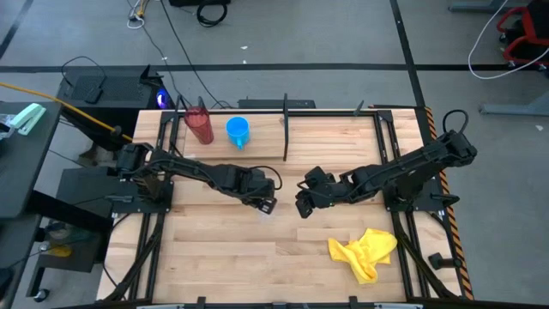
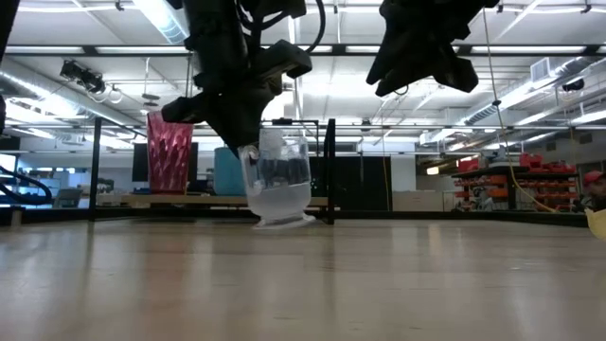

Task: Stack small to large cups/mugs on shelf
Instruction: Move the transparent mug to the middle of the table

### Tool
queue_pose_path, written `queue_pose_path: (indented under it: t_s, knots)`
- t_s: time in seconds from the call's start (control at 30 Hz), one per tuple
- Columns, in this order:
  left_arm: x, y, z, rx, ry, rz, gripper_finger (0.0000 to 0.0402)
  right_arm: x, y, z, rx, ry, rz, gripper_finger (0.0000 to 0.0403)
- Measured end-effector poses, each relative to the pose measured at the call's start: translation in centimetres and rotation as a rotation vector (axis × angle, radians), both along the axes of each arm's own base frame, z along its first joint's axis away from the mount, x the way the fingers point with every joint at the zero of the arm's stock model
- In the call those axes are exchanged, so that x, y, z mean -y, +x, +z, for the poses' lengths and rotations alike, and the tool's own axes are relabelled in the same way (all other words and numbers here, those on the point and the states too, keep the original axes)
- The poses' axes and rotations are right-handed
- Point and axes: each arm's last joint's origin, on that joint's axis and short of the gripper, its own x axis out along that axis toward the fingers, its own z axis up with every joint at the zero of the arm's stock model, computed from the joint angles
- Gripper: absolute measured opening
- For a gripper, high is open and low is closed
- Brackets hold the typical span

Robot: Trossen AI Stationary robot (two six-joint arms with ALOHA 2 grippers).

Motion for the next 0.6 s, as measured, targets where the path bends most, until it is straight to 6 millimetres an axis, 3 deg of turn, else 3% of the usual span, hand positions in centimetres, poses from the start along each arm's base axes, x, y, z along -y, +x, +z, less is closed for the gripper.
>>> queue_pose_path:
  t_s: [0.27, 0.6]
  knots:
    - [-0.03, 0.69, 0.28, 0.072, 0.010, -0.037, 0.0029, 0.00, -0.01, 0.00, -0.001, 0.000, 0.000, 0.0101]
    - [-0.48, 0.68, 0.26, 0.066, 0.012, -0.024, 0.0052, 0.05, -0.23, -0.18, -0.027, 0.017, -0.018, 0.0114]
